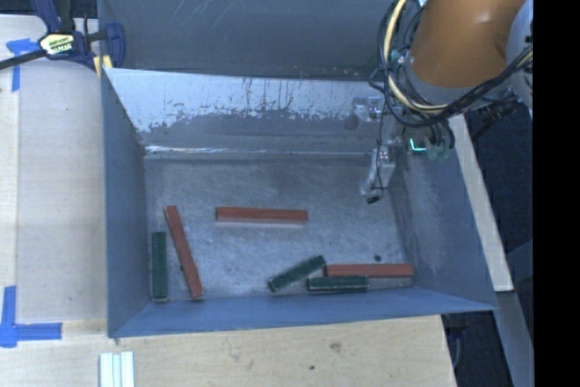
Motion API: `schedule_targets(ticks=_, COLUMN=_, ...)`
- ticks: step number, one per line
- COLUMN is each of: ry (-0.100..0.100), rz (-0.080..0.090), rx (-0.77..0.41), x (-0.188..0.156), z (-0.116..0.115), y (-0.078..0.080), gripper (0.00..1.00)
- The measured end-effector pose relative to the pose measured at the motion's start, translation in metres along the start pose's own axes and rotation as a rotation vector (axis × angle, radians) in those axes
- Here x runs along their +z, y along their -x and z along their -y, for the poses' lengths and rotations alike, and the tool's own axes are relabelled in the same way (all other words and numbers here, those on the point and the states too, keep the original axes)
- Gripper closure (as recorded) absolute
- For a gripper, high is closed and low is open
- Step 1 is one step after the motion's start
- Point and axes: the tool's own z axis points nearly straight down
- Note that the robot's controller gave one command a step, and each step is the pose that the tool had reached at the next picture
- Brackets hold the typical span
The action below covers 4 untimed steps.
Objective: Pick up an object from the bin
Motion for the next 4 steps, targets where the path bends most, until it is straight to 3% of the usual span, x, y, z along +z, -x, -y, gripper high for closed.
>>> schedule_targets(ticks=1, ry=0.003, rz=-0.002, rx=-0.127, x=0.123, z=-0.090, y=-0.033, gripper=0.00)
schedule_targets(ticks=2, ry=-0.001, rz=0.001, rx=-0.190, x=0.161, z=-0.131, y=0.040, gripper=0.00)
schedule_targets(ticks=3, ry=0.000, rz=0.011, rx=-0.315, x=0.160, z=-0.172, y=-0.020, gripper=0.00)
schedule_targets(ticks=4, ry=0.001, rz=0.008, rx=-0.233, x=0.161, z=-0.160, y=-0.079, gripper=0.00)
